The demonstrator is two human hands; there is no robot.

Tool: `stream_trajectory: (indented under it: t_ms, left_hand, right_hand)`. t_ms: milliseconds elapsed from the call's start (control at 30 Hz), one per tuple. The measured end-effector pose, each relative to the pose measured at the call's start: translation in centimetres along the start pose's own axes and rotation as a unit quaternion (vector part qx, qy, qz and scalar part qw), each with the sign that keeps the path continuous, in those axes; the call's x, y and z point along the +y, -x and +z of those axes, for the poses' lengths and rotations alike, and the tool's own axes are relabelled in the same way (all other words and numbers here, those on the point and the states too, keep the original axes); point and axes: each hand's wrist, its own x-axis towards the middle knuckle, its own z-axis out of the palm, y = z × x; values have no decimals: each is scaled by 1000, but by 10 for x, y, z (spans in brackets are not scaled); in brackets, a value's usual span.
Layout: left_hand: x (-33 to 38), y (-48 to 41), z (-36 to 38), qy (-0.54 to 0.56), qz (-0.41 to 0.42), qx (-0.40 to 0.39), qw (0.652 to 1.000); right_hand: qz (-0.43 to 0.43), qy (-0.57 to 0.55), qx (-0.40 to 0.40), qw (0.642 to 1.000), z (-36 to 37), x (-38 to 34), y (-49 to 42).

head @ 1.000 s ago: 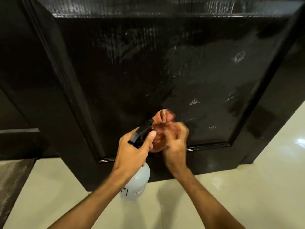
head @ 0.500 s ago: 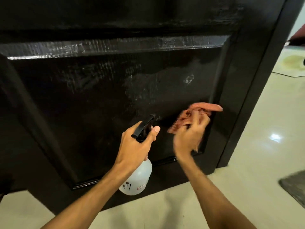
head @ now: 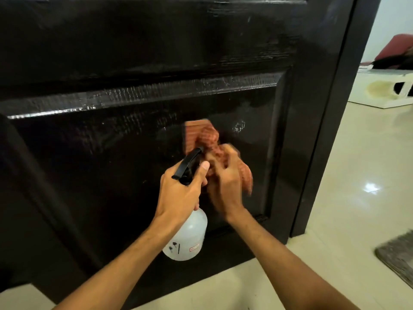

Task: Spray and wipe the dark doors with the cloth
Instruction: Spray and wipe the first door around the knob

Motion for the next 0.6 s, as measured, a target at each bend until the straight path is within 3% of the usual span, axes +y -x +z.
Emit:
stream_trajectory:
  t_ms: [33, 100, 133, 167, 233, 300, 367, 433, 467, 533, 600]
  left_hand:
    - [3, -1, -3, -5, 5, -5, 1000]
    - [9, -3, -12, -21, 14, -1, 1000]
    - [11, -5, -20, -29, 16, 12, 999]
    - [11, -5, -29, -34, 17, 24, 999]
    - [9, -4, -44, -31, 17, 40, 999]
    - [8, -1, -55, -31, 19, 52, 998]
    - [9, 2, -64, -37, 18, 52, 998]
    - [9, 4, -74, -33, 25, 47, 998]
    - [7, 6, -85, -34, 27, 55, 998]
    - [1, 11, -107, -32, 25, 81, 996]
    - [-4, 18, -125, -30, 19, 109, 993]
  right_hand:
    - [55, 9, 63, 996, -5, 12, -12]
    - [230, 19, 226, 947, -17, 30, -38]
    - [271, 17, 253, 929, -12, 23, -45]
    - [246, 29, 234, 940, 0, 9, -45]
    - [84, 48, 105, 990, 29, -32, -29]
    - [-73, 52, 2, 996, 40, -45, -18]
    - [-32, 27, 72, 997, 32, -30, -36]
    - [152, -1, 228, 962, 17, -20, -61]
    - [208, -4, 261, 943, 18, -28, -67]
    - [174, 17, 196, 965, 45, -69, -59]
    - [4, 31, 50, 998, 77, -117, -33]
